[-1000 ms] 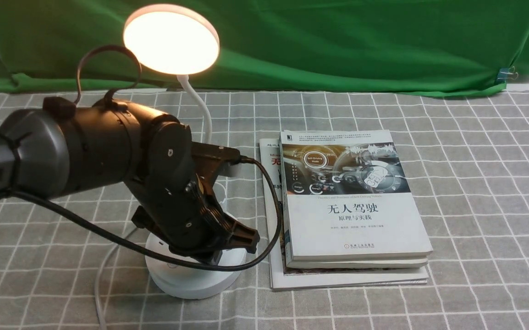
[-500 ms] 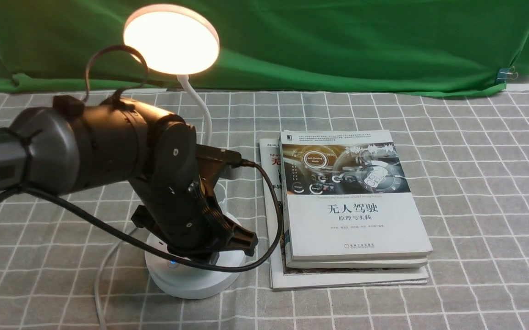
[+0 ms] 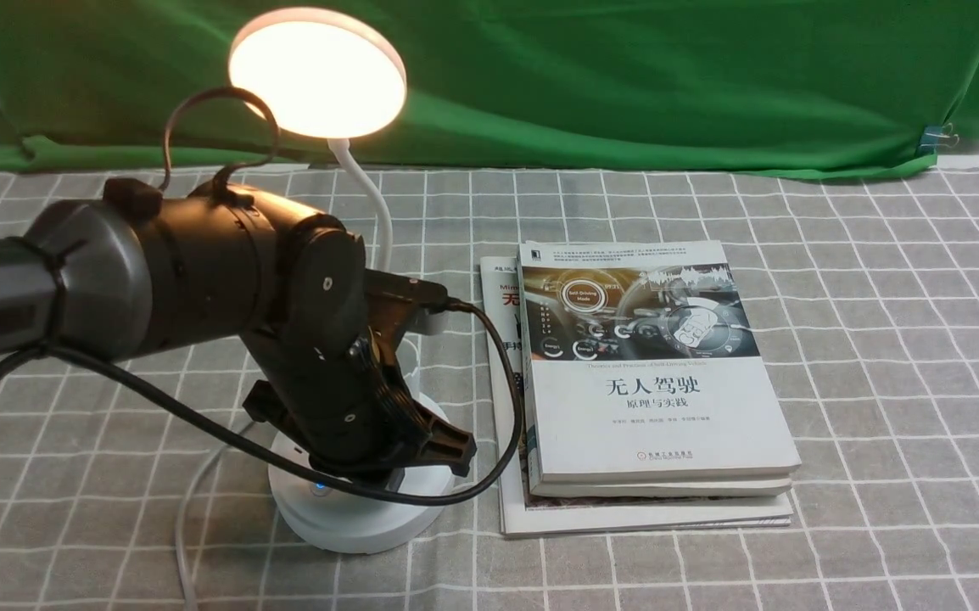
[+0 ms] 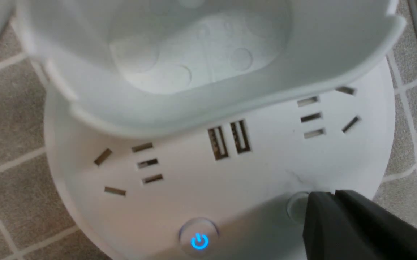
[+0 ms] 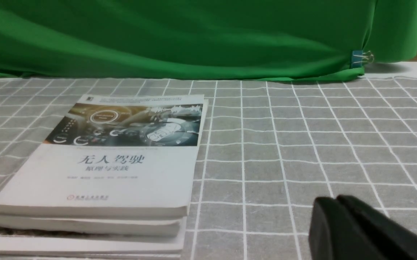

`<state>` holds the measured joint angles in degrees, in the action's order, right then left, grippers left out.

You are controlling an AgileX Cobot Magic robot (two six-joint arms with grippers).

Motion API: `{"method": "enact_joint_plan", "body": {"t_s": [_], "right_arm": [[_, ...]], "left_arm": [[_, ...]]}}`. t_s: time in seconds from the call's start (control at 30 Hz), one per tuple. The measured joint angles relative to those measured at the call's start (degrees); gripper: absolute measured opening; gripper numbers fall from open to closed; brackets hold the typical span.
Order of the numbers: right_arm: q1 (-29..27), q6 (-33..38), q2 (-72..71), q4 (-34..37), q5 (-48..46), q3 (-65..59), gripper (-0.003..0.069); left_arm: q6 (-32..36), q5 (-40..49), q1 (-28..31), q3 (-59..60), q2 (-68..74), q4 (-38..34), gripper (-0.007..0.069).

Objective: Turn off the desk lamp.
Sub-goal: Use the left arm to press the button switch on the lamp holder

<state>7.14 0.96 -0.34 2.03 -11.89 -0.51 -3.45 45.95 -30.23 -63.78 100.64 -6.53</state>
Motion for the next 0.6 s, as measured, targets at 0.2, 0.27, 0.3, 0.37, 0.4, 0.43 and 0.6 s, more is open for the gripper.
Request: {"method": "enact_joint_plan", "body": {"t_s": [0.2, 0.27, 0.3, 0.37, 0.4, 0.43, 0.6], "right_arm": [[0.0, 0.0, 0.0, 0.0, 0.0, 0.0, 0.0036], [0.0, 0.0, 0.0, 0.0, 0.0, 0.0, 0.0036], [0.0, 0.0, 0.0, 0.0, 0.0, 0.0, 0.0036], [0.0, 0.0, 0.0, 0.0, 0.0, 0.0, 0.0036], [0.0, 0.0, 0.0, 0.0, 0.0, 0.0, 0.0036], [0.0, 0.0, 0.0, 0.0, 0.0, 0.0, 0.0036], [0.0, 0.0, 0.0, 0.0, 0.0, 0.0, 0.0036]], "left_arm": [[0.7, 0.4, 0.5, -1.1, 2.6, 0.0, 0.0001], [1.0, 0.7, 0.5, -1.3, 2.8, 0.0, 0.0001], [1.0, 0.7, 0.5, -1.4, 2.8, 0.0, 0.0001], [1.1, 0.7, 0.5, -1.3, 2.1, 0.1, 0.0001], [1.1, 0.7, 0.5, -1.2, 1.6, 0.2, 0.0001], [1.1, 0.7, 0.5, -1.1, 1.5, 0.2, 0.0001], [0.9, 1.0, 0.5, -0.4, -3.7, 0.6, 0.0001]]}}
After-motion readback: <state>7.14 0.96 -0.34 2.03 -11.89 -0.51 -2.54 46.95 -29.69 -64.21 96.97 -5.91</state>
